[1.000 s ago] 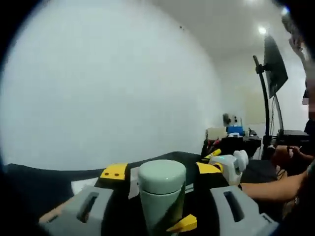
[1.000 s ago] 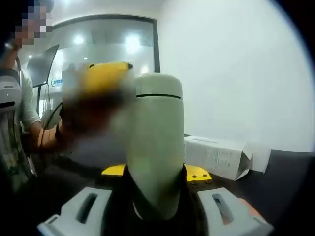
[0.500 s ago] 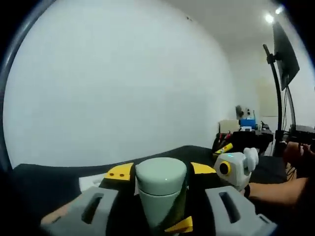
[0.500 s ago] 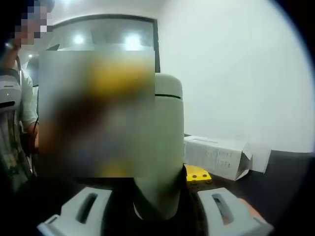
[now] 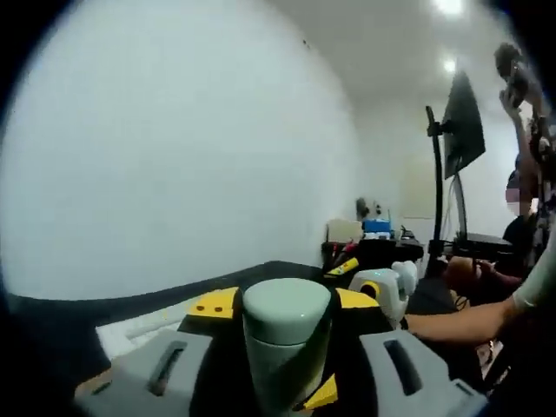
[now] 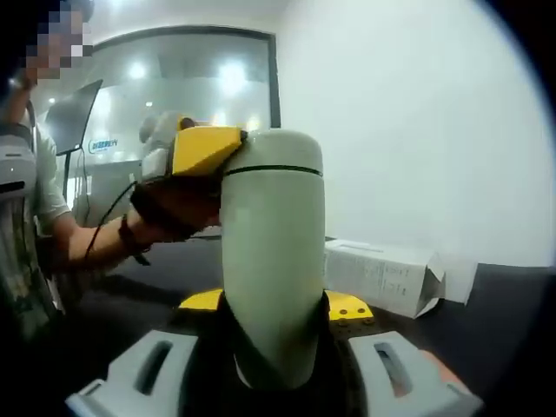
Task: Assemble the cup parts correctly, then place the assembled cup into the box.
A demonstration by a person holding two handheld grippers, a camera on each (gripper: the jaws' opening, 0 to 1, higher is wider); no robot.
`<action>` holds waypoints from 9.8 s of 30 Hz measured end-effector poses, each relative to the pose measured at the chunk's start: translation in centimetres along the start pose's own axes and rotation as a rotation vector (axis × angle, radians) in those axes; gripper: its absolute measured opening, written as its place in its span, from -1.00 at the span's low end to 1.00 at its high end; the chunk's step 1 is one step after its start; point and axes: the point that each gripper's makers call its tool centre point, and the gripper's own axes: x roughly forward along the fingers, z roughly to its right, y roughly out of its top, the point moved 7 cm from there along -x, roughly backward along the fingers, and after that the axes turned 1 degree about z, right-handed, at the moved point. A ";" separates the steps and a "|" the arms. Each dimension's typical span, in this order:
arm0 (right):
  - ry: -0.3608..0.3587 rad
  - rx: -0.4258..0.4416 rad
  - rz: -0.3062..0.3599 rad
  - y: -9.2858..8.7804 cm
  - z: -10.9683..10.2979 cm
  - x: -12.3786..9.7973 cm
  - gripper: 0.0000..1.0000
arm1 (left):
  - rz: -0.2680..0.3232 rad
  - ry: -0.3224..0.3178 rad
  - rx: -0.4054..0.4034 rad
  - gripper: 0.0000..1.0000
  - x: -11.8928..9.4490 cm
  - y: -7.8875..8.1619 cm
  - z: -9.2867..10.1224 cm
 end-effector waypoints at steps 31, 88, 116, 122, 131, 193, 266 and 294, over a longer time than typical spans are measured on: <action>0.001 -0.002 -0.004 0.0 0.4 0.1 -0.21 | -0.045 0.419 0.113 -0.18 0.5 -0.2 3.2; -0.007 -0.010 -0.022 0.1 0.1 0.1 -0.22 | 0.016 0.401 0.124 -0.21 0.2 -0.1 3.3; -0.002 -0.018 -0.028 0.0 0.0 0.1 -0.22 | 0.013 0.112 0.000 -0.33 -0.4 0.1 0.4; -0.003 -0.017 -0.028 -0.1 -0.5 0.1 -0.22 | 0.000 0.092 0.026 -0.29 -0.3 0.1 0.5; -0.017 -0.038 -0.028 0.1 -0.7 0.3 -0.20 | 0.069 0.115 0.020 -0.03 -1.4 0.4 -0.9; -0.055 0.085 0.036 3.0 2.9 -6.9 -0.05 | -1.099 -0.134 0.373 0.12 4.6 -3.2 -17.0; -0.024 0.133 0.027 2.0 2.8 -6.0 -0.14 | -1.218 -0.145 0.390 0.15 6.9 -6.0 -16.5; -0.005 0.135 0.037 2.3 2.5 -5.8 -0.15 | -1.289 -0.163 0.433 0.01 8.5 -7.0 -16.4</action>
